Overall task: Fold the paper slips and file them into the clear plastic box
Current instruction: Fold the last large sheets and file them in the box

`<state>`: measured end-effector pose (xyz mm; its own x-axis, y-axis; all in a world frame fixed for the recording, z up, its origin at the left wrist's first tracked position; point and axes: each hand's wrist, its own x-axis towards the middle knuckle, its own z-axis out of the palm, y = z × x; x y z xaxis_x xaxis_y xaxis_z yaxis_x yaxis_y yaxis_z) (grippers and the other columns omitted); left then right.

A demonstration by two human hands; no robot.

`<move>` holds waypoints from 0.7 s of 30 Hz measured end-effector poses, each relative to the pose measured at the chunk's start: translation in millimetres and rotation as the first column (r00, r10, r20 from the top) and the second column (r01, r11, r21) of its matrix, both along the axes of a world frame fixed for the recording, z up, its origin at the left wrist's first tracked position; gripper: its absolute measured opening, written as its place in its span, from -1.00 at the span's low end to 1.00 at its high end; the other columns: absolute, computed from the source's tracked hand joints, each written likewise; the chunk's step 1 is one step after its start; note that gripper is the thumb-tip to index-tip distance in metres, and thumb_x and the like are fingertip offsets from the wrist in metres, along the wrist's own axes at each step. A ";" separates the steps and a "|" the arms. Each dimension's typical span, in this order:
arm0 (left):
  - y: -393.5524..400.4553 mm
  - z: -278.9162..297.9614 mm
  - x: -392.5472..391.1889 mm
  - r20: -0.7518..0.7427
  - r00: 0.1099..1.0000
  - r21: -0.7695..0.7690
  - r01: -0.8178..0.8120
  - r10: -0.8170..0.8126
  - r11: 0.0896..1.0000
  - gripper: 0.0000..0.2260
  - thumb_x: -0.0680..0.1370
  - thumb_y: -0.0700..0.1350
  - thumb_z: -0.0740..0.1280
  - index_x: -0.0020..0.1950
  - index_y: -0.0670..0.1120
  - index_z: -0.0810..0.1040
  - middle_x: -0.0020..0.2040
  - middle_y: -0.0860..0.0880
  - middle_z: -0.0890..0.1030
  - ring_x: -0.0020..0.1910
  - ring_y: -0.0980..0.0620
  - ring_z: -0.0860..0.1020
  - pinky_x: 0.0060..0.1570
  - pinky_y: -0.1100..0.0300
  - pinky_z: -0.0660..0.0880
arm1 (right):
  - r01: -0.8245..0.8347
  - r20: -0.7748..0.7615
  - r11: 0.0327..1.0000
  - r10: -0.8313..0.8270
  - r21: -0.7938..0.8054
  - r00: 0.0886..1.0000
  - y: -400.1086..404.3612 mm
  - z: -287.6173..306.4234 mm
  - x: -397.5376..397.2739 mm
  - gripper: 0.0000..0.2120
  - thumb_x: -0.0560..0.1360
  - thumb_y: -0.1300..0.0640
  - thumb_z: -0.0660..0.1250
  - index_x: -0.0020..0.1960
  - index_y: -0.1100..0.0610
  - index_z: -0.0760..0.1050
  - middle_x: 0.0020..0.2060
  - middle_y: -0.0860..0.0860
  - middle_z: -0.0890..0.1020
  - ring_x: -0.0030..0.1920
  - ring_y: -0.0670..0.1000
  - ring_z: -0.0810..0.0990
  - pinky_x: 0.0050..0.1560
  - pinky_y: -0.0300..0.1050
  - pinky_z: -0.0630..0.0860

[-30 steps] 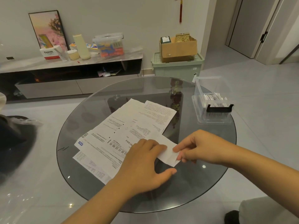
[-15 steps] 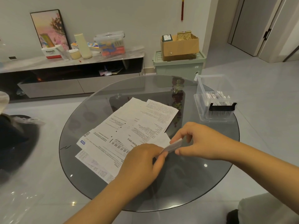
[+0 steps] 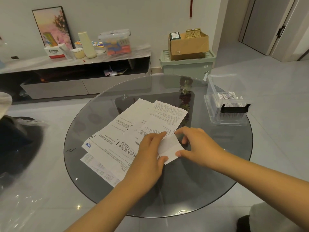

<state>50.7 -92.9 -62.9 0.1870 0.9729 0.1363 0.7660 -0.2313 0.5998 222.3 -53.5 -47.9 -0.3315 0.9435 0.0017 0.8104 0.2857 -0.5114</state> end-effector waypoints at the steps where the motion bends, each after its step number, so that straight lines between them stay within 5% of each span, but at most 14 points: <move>1: 1.0 0.5 -0.4 -0.006 1.000 0.011 0.003 -0.003 1.000 -0.46 0.54 -0.12 0.33 0.45 0.14 0.20 0.39 0.12 0.22 0.29 0.09 0.33 0.19 0.39 0.31 | 0.000 0.024 1.000 0.000 0.003 1.000 0.4 0.8 1.6 -0.42 0.43 -0.01 0.41 0.37 -0.05 0.26 -0.03 -0.08 0.44 0.11 -0.02 0.34 0.09 -0.17 0.34; 6: 4.3 0.9 -7.3 -0.079 0.997 0.055 -0.002 0.006 0.998 -0.48 0.53 -0.13 0.33 0.44 0.11 0.25 0.40 0.10 0.19 0.36 0.16 0.15 0.25 0.42 0.08 | -0.018 0.087 1.000 0.018 -0.005 0.996 3.4 5.1 7.6 -0.40 0.47 0.03 0.38 0.39 -0.20 0.17 0.08 -0.05 0.33 0.21 0.00 0.26 0.20 -0.16 0.22; 10: 3.1 -4.4 -9.6 -0.212 0.974 0.152 0.119 -0.085 0.981 -0.73 0.51 -0.03 0.32 0.21 0.01 0.56 0.19 0.06 0.47 0.20 0.03 0.37 0.19 0.26 0.24 | -0.077 0.061 0.994 0.073 0.072 0.996 -2.3 1.4 7.5 -0.58 0.52 0.14 0.29 0.31 -0.17 0.35 0.14 -0.09 0.31 0.21 -0.03 0.24 0.23 -0.21 0.17; 13: 0.2 -4.1 -6.4 -0.259 0.960 0.133 0.145 -0.107 0.980 -0.58 0.45 0.18 0.24 0.20 0.01 0.57 0.10 0.09 0.53 0.12 0.08 0.41 0.14 0.27 0.19 | -0.180 0.157 0.970 0.154 0.164 0.976 -6.3 -0.2 10.0 -0.67 0.56 0.07 0.22 0.30 -0.14 0.42 0.27 -0.17 0.33 0.25 -0.05 0.20 0.25 -0.19 0.11; 18: 0.5 0.8 -6.8 -0.353 0.927 0.201 0.206 -0.125 0.958 -0.69 0.44 0.09 0.19 -0.07 -0.04 0.64 -0.14 0.07 0.63 -0.17 0.01 0.57 -0.12 0.13 0.49 | -0.288 0.214 0.944 0.251 0.160 0.944 -5.8 1.1 13.3 -0.59 0.52 -0.11 0.25 0.35 -0.06 0.41 0.29 -0.22 0.41 0.32 -0.10 0.19 0.30 -0.18 0.10; 21: 1.4 3.7 -4.8 -0.349 0.926 0.201 0.223 -0.143 0.954 -0.71 0.48 0.02 0.15 -0.20 -0.06 0.62 -0.26 0.07 0.61 -0.29 0.02 0.52 -0.25 0.13 0.48 | -0.307 0.209 0.927 0.264 0.216 0.942 -4.7 -0.8 14.9 -0.63 0.50 -0.11 0.28 0.27 -0.04 0.49 0.18 -0.20 0.51 0.27 -0.09 0.25 0.21 -0.22 0.11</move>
